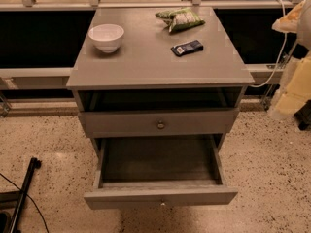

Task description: Place green jalapeno chip bag into middle drawer

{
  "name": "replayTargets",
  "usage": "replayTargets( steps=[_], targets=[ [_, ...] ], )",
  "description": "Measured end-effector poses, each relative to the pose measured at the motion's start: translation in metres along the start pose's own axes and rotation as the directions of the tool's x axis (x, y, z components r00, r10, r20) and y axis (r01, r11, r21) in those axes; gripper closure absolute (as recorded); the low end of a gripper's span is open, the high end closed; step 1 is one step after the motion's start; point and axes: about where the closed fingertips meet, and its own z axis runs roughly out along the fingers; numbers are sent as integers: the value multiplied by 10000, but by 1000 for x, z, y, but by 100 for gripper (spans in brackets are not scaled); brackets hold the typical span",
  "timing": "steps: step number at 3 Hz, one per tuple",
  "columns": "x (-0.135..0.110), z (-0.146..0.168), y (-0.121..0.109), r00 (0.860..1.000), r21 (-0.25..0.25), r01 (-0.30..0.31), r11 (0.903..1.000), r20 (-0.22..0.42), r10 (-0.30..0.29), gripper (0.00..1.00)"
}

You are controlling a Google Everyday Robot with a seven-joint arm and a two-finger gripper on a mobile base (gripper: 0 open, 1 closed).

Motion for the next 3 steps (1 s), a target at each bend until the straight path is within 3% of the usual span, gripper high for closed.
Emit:
replayTargets(
  steps=[1, 2, 3],
  targets=[
    [0, 0, 0, 10000, 0, 1, 10000, 1, -1, 0],
    [-30, 26, -20, 9964, -45, 602, 9982, 599, -598, 0],
    [-74, 66, -64, 9791, 145, 1494, 9887, 1375, -1500, 0]
  ],
)
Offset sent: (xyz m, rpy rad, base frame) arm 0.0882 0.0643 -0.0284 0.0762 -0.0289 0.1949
